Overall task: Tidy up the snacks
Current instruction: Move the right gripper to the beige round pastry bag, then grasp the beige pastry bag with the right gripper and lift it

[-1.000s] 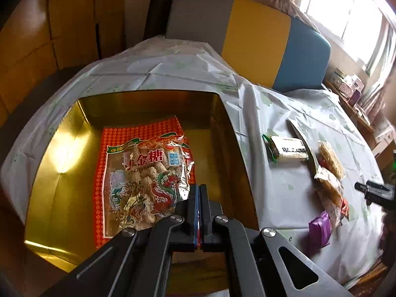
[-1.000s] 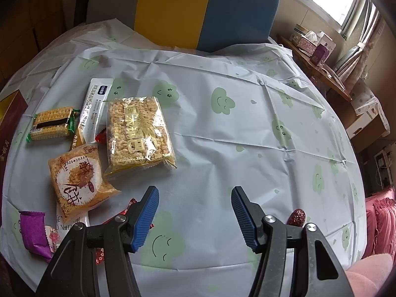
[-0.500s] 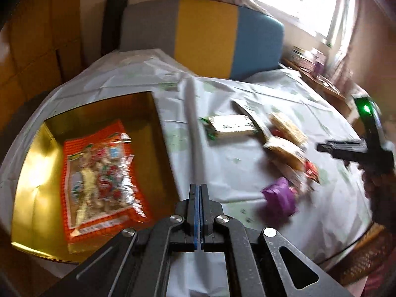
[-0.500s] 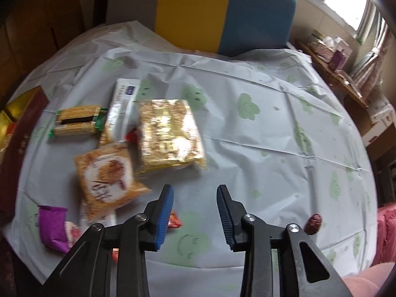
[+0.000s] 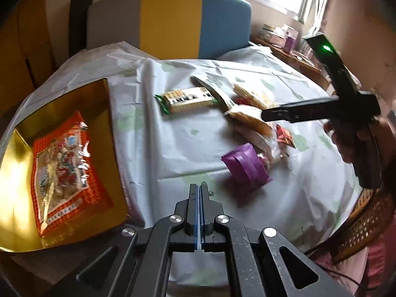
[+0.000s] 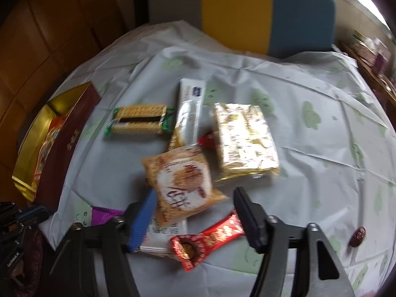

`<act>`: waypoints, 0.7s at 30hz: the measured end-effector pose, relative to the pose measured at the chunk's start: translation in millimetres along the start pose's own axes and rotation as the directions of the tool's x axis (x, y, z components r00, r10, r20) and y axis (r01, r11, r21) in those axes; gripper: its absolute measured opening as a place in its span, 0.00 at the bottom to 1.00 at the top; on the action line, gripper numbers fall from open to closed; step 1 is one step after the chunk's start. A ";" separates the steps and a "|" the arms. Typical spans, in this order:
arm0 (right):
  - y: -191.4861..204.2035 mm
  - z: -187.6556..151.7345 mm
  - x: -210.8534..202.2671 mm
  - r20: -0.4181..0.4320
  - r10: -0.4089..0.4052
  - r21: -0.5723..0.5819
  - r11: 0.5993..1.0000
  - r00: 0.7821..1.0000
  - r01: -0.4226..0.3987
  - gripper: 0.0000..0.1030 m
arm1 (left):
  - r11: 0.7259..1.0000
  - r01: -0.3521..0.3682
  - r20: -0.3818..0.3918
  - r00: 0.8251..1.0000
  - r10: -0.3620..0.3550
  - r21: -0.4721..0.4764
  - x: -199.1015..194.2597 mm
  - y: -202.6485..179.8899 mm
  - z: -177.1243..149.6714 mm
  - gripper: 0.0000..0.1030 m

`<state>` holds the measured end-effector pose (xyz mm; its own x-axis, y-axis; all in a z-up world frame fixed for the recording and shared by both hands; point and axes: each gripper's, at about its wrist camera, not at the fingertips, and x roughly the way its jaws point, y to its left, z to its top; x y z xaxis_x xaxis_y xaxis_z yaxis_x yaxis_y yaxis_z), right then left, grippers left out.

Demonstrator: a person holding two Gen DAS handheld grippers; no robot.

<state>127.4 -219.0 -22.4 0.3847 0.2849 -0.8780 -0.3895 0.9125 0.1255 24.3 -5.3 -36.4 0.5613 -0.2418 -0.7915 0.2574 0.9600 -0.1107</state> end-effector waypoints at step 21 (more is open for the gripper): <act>23.3 3.0 30.1 -0.048 -0.073 -0.144 0.987 0.996 0.065 0.49 | 0.993 0.102 -0.074 0.992 -0.098 0.053 31.2 -14.8 -33.3 0.16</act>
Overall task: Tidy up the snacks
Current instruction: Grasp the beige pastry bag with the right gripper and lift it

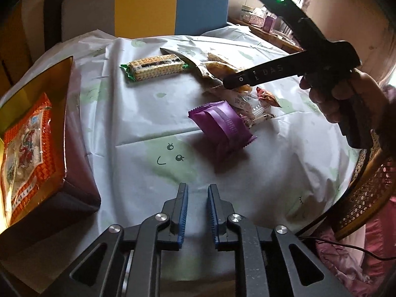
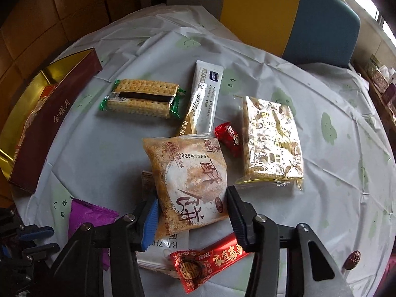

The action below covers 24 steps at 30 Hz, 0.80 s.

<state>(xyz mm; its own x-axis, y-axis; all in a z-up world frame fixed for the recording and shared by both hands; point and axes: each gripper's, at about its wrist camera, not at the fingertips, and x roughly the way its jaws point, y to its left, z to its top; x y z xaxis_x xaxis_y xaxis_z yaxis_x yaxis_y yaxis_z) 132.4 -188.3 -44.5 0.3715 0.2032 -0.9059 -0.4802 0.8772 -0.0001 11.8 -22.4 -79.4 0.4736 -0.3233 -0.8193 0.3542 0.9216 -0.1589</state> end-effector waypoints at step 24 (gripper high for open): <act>149.4 74.9 -53.8 0.045 0.429 -0.144 0.896 0.902 -0.419 0.50 | 0.993 0.099 0.040 0.995 -0.096 -0.058 -12.8 22.0 -13.1 0.18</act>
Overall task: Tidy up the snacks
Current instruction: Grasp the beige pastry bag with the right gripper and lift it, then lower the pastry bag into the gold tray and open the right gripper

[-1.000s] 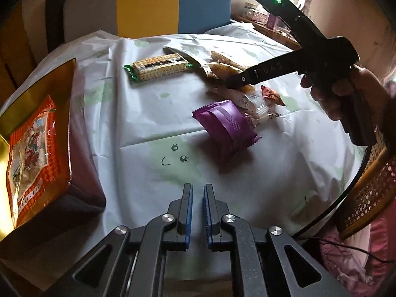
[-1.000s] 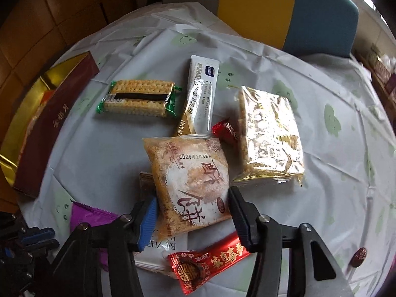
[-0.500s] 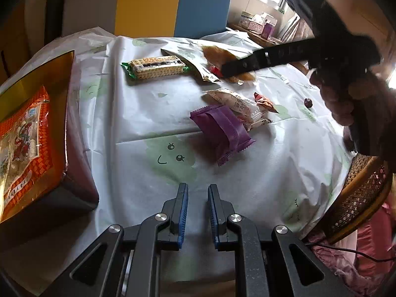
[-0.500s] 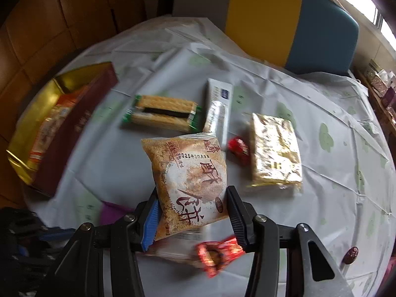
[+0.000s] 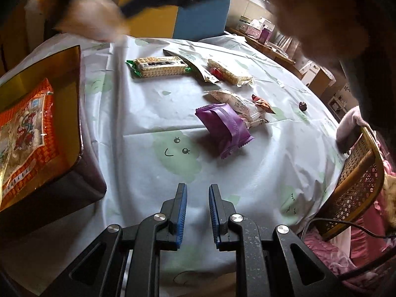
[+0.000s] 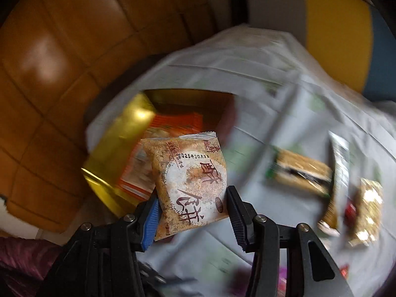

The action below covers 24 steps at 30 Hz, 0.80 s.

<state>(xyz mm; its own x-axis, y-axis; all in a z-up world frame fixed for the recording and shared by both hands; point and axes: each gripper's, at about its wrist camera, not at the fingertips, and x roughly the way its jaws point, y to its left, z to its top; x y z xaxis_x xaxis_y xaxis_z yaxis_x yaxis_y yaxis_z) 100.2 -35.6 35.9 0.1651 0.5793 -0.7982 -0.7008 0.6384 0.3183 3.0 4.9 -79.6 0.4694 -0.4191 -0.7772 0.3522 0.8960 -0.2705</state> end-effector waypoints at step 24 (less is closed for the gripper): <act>-40.5 -41.3 -5.1 -0.014 -0.106 0.092 0.990 0.994 0.107 0.72 | 1.000 -0.022 -0.006 1.000 0.022 0.002 1.6 -0.4 -0.5 0.20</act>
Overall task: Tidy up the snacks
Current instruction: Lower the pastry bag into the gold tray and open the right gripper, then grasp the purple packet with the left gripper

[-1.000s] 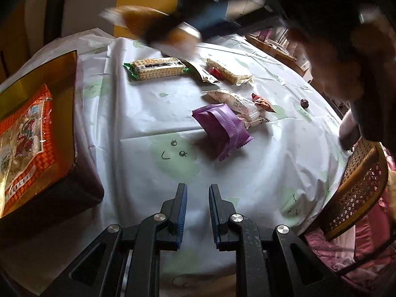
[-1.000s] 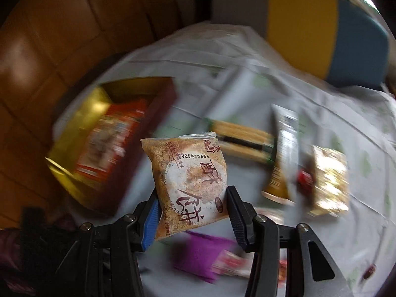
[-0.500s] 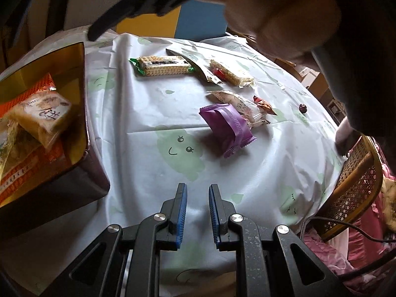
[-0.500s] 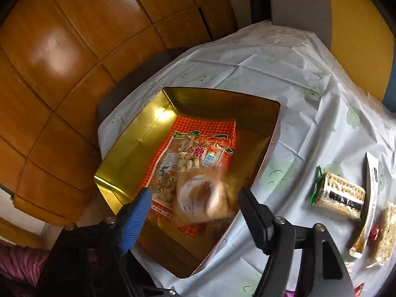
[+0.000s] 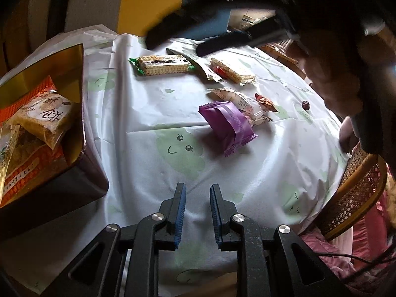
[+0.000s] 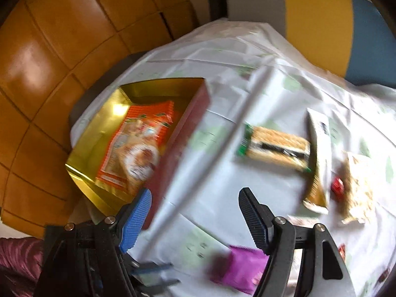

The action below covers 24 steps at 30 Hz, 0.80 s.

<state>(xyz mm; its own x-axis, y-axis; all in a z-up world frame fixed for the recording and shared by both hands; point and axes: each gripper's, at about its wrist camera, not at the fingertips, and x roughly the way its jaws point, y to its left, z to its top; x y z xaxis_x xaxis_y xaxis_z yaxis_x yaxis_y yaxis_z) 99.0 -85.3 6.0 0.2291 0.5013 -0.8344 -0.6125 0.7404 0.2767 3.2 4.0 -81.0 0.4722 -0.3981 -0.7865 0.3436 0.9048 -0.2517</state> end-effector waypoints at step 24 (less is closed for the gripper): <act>-171.2 -76.9 -52.9 -0.090 -0.381 0.405 0.830 0.920 0.383 0.72 | 0.998 -0.047 -0.007 0.999 0.047 0.033 -3.6 -20.6 19.4 0.31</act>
<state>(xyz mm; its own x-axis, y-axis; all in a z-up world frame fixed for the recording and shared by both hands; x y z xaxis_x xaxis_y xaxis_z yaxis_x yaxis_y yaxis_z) 133.6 -273.0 -33.9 0.3762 0.1393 -0.9160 -0.1145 0.9881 0.1032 10.2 -16.1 -62.1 0.4821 -0.3542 -0.8013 0.3475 0.9169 -0.1963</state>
